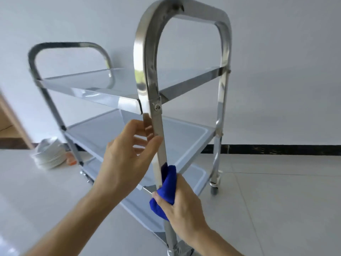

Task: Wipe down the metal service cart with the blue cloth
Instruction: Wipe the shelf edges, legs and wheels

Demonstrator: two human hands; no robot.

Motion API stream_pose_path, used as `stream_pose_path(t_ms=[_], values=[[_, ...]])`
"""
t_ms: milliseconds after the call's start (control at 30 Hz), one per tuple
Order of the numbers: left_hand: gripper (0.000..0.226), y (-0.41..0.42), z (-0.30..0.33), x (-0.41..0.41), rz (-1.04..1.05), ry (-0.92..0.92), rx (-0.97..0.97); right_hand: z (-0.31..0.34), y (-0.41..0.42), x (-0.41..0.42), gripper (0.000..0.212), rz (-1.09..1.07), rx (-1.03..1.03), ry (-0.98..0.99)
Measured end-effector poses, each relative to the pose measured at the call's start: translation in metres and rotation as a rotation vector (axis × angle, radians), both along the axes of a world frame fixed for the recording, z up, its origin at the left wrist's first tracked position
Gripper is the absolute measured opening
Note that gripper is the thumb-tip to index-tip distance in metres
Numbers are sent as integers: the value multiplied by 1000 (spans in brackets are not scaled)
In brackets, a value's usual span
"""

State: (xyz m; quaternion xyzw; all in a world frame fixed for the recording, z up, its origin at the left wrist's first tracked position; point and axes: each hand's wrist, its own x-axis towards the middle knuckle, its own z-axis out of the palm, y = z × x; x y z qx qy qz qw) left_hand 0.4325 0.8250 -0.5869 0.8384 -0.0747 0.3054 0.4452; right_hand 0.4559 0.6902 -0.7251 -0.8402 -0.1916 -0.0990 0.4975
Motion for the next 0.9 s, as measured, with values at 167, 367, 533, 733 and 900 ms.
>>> stream_pose_path(t_ms=[167, 367, 533, 733, 900], values=[[14, 28, 10, -34, 135, 54, 94, 7, 38, -31, 35, 39, -125, -73], [16, 68, 7, -68, 225, 63, 32, 17, 58, -34, 36, 373, -150, 116], [24, 108, 5, -103, 277, 94, -30, 47, 63, -11, 40, 458, -73, 116], [28, 149, -9, -132, 309, 27, -211, 68, 121, -8, 54, 417, -383, -399], [26, 174, -22, -148, 333, -21, -359, 16, 186, -38, 81, 500, -1061, -750]])
